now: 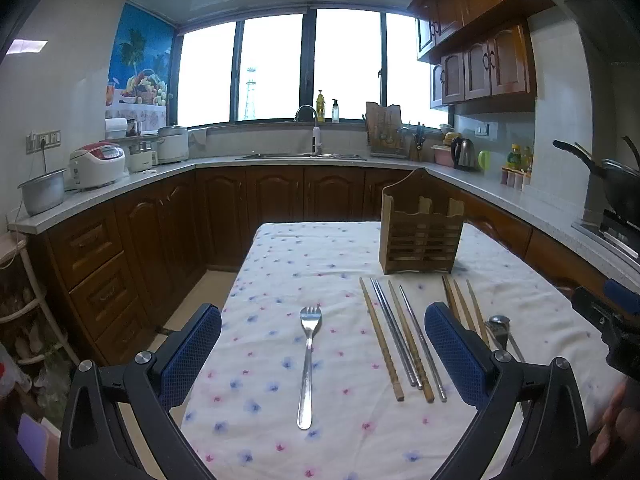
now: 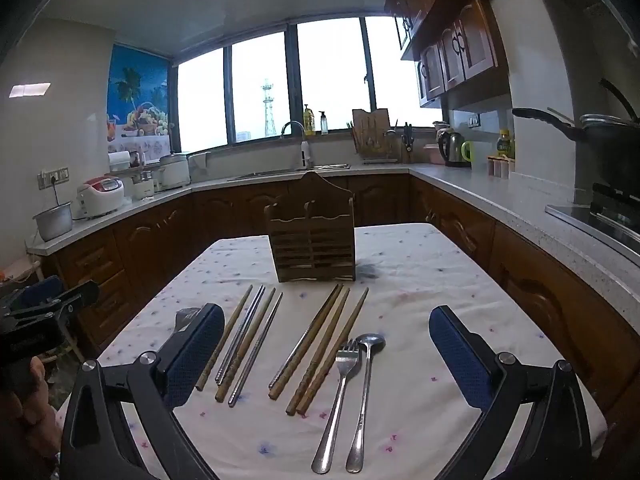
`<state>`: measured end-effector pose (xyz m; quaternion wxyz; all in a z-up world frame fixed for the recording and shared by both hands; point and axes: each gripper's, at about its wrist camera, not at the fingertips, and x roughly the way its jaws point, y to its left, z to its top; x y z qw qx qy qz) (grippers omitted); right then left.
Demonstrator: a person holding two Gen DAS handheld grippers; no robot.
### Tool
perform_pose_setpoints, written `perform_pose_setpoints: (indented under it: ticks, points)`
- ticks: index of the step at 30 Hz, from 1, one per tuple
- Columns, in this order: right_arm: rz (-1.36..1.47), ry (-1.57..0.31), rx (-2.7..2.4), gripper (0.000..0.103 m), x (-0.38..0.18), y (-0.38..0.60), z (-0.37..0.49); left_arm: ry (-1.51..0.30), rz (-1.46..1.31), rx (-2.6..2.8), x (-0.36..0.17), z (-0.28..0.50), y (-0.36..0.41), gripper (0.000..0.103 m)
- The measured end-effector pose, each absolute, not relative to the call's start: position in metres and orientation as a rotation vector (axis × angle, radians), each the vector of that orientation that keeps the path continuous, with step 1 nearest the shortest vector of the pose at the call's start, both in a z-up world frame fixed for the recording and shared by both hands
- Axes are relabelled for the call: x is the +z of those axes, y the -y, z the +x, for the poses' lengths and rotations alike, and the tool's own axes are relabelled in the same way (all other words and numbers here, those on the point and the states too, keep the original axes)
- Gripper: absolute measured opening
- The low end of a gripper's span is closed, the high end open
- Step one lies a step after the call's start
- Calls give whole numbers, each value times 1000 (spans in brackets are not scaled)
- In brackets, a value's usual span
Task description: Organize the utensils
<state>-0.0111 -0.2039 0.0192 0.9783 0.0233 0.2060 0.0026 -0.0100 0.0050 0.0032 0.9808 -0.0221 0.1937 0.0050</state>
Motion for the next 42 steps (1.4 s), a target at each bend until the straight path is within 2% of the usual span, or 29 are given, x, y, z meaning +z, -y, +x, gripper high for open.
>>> perform_pose_setpoints:
  ticks: [42]
  points:
    - [60,-431,29,103,20,203,-3,-430,-56,3,-1,4,-4,102]
